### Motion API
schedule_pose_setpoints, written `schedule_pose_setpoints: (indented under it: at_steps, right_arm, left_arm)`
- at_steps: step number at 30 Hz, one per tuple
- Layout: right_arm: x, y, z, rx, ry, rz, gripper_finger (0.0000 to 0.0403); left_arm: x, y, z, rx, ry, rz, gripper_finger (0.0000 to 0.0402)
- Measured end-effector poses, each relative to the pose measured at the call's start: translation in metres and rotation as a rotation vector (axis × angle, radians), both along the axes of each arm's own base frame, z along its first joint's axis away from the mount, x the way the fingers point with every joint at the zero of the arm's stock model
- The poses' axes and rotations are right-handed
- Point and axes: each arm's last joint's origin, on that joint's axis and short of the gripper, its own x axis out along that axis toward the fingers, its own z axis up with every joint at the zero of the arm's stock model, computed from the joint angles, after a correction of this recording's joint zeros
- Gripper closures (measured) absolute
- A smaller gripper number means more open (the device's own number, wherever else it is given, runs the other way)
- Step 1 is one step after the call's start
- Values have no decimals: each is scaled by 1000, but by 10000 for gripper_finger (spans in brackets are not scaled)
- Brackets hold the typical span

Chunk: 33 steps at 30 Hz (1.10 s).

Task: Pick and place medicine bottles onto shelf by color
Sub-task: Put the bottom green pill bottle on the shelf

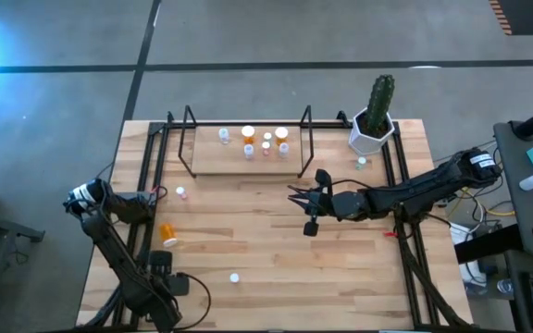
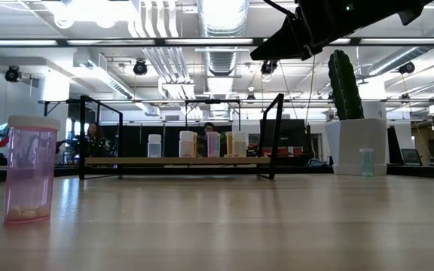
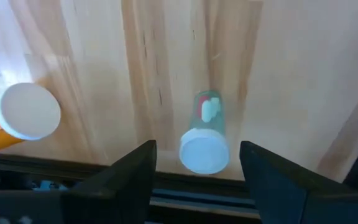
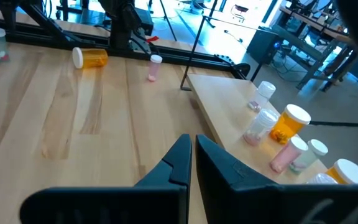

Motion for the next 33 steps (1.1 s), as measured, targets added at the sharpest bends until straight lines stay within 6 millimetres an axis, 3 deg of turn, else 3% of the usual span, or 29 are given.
schedule_pose_setpoints:
  at_steps: [7,15,22,27,33]
  right_arm:
    - [0,0,0,0,1,0,390]
    - [0,0,0,0,0,0,390]
    - [0,0,0,0,0,-1,390]
    - [0,0,0,0,0,-1,390]
    - [0,0,0,0,0,-1,390]
  left_arm:
    - [-2,3,-13,-12,-4,-6,187]
    - [-2,3,-11,-26,-8,-22,192]
    - [-2,4,-6,-45,-12,-20,259]
    - [1,11,4,-71,-39,0,312]
    - [15,33,29,-92,-183,-15,309]
